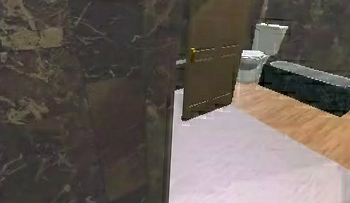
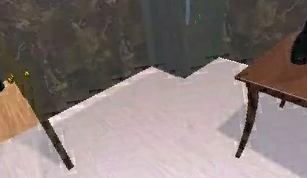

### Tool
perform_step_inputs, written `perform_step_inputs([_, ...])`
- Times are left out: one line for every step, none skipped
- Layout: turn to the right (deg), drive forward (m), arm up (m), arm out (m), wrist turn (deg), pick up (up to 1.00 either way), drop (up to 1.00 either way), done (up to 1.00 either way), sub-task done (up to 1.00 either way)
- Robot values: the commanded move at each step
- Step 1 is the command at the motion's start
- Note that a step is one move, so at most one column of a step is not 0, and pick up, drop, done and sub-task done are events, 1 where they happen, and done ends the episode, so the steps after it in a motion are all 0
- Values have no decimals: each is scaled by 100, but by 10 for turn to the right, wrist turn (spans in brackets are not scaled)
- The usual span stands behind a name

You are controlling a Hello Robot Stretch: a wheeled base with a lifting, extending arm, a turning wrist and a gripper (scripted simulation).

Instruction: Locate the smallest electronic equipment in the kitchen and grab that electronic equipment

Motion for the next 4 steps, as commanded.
perform_step_inputs([450, 0, 0, 0, 0, 0, 0, 0, 0])
perform_step_inputs([330, 0, 0, 0, 0, 0, 0, 0, 0])
perform_step_inputs([0, 100, 0, 0, 0, 0, 0, 0, 0])
perform_step_inputs([450, 0, 0, 0, 0, 0, 0, 0, 0])
